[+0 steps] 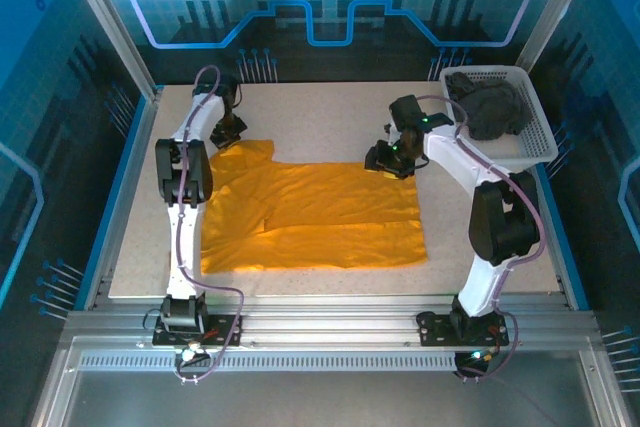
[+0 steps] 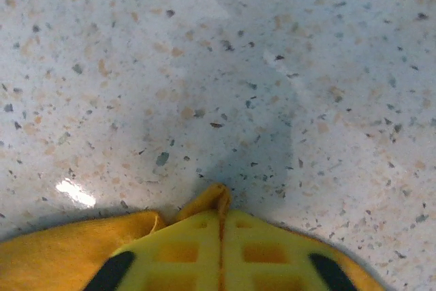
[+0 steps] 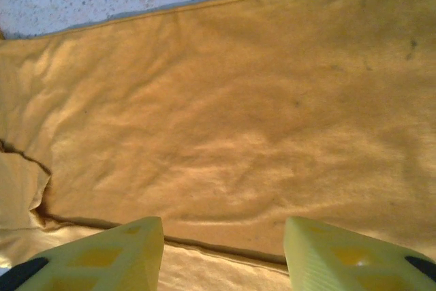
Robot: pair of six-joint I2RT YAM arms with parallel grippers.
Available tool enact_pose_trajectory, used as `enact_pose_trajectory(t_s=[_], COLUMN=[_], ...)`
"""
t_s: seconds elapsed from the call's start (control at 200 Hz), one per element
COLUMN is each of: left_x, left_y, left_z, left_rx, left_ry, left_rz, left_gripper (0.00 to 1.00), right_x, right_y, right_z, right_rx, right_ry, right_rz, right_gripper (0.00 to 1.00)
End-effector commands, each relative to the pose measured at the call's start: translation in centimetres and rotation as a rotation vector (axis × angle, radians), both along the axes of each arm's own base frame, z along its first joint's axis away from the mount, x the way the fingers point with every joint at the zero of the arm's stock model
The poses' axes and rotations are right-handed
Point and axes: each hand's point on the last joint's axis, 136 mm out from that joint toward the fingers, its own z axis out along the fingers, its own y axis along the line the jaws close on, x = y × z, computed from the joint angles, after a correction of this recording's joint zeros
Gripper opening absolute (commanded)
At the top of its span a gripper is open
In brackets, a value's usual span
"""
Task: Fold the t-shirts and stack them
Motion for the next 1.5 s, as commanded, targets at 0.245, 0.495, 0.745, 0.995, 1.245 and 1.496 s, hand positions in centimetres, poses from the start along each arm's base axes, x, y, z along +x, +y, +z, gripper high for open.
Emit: enact_pose_trajectory(t_s=[0.245, 0.495, 0.745, 0.995, 1.245, 1.496], left_x=[1.6, -0.3, -2.8, -4.1, -4.6, -4.8], left_y=[-1.1, -2.4, -4.4, -5.6, -5.8, -6.0], left_z=[8.7, 11.3, 10.7, 11.1, 11.5, 11.7], left_rx=[0.043, -0.005, -0.081, -0.144, -0.157, -0.165], left_ry=[-0.177, -0.241, -0.248, -0.268, -0.273, -0.269], left_rz=[-0.069, -0.054, -0.042, -0.034, -0.040, -0.046], left_gripper=[0.00, 0.00, 0.00, 0.00, 0.00, 0.00], right_x=[6.1, 9.1, 9.3, 9.0, 9.8, 9.4], right_y=[-6.0, -8.6, -9.8, -11.2, -11.6, -10.9], right_z=[-1.9, -4.6, -7.1, -8.4, -9.1, -9.9], right_rx=[-0.269, -0.383, -0.411, -0.449, -0.410, -0.360], right_ry=[-0.049, 0.008, 0.086, 0.111, 0.117, 0.131], right_rz=[-0.093, -0.160, -0.165, -0.172, -0.150, -0.149], right_gripper=[0.47, 0.47, 0.48, 0.48, 0.45, 0.33])
